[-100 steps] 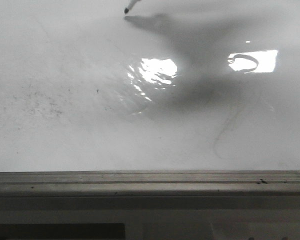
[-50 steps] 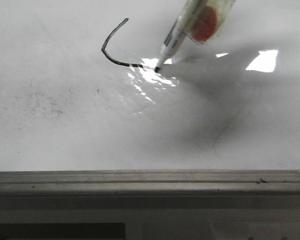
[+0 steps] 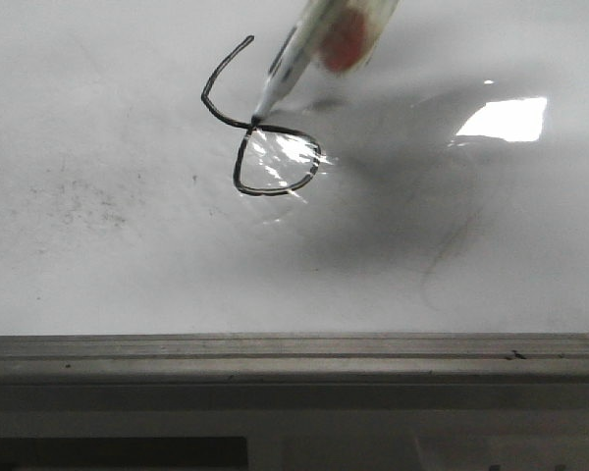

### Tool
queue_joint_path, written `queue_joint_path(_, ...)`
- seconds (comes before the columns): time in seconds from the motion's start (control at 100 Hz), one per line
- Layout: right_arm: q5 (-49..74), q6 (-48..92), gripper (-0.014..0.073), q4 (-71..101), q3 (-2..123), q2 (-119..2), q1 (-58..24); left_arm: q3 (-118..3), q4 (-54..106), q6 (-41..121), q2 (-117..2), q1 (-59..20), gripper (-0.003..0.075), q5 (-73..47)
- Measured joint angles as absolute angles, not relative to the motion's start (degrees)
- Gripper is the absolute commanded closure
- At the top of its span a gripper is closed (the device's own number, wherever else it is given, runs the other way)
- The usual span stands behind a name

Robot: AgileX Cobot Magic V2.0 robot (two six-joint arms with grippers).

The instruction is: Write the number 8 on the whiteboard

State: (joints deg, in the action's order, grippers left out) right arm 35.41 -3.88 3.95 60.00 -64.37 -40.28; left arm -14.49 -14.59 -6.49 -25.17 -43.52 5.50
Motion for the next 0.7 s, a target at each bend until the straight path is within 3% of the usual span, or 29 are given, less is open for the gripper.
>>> queue_joint_path(0.24,30.84,-4.36,0.0637,1.43,61.45,-63.57,-37.91,-14.49,-14.59,-6.49,-25.17,-43.52,0.0352,5.50)
queue_joint_path(0.7,32.95,-4.36,0.0637,-0.31,61.86,-63.10,-44.96,-14.49,-15.83,-6.49,-30.75,-43.63,0.0352,7.45)
